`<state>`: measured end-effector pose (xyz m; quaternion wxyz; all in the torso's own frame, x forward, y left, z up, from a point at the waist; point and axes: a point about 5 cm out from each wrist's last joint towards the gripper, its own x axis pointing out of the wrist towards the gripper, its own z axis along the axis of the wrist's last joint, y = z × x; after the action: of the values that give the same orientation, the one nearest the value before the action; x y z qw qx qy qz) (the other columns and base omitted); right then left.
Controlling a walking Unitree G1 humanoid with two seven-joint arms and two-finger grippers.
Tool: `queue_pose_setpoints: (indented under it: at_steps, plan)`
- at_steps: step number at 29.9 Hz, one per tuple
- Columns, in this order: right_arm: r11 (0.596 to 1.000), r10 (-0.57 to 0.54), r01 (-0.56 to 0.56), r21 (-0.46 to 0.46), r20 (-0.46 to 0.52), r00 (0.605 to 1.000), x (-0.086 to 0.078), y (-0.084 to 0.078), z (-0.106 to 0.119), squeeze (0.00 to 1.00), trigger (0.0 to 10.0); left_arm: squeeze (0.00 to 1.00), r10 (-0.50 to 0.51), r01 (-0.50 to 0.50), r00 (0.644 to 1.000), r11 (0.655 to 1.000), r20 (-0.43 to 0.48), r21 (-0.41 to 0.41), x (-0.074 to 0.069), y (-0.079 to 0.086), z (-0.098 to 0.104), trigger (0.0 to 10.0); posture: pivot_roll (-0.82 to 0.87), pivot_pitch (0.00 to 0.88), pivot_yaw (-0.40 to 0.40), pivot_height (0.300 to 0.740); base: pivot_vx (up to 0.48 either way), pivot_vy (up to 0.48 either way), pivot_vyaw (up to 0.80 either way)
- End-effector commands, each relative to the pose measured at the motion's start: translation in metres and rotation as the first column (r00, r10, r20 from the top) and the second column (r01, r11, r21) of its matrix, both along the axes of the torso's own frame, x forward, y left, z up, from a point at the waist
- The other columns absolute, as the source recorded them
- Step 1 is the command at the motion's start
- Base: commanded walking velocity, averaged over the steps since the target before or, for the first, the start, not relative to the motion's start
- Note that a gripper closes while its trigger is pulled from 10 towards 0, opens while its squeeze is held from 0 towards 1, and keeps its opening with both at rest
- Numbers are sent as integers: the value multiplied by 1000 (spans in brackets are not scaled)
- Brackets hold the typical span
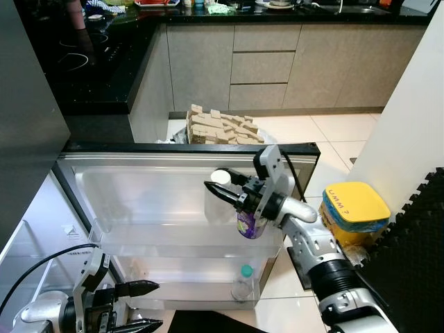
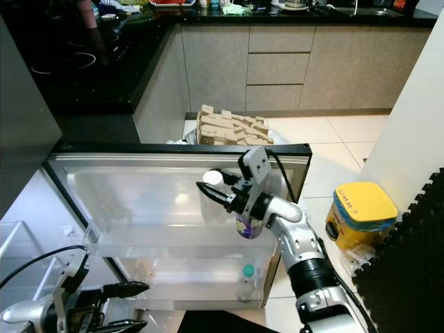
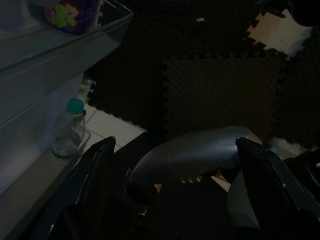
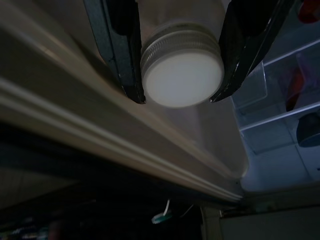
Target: Restocking fridge
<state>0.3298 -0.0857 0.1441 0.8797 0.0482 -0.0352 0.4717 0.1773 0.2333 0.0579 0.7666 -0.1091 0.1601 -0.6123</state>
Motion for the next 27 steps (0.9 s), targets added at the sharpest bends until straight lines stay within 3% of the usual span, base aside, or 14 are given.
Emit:
queue_pose_setpoints:
  at_steps: [1,8,18,27]
  plan:
    - [1000,11,-11,15,-3,1000,-1,3,0,0,10000,0,-7,7,1000,1000,-5,3,-2,-1,1,10000,53,0,-21,740,0,0,0]
    - [1000,21,-21,4,-37,999,-7,7,-11,0,10000,0,-10,10,1000,1000,-5,2,-1,-1,1,10000,52,0,-21,740,0,0,0]
    - [997,-71,70,-33,-39,997,-6,17,-23,0,10000,0,-19,19,1000,1000,-1,-3,0,-5,2,10000,47,0,-19,740,0,0,0]
    - [982,-169,166,-94,-25,985,-1,12,-28,0,10000,0,-20,20,1000,1000,1,-4,-1,-6,3,10000,49,0,-20,740,0,0,0]
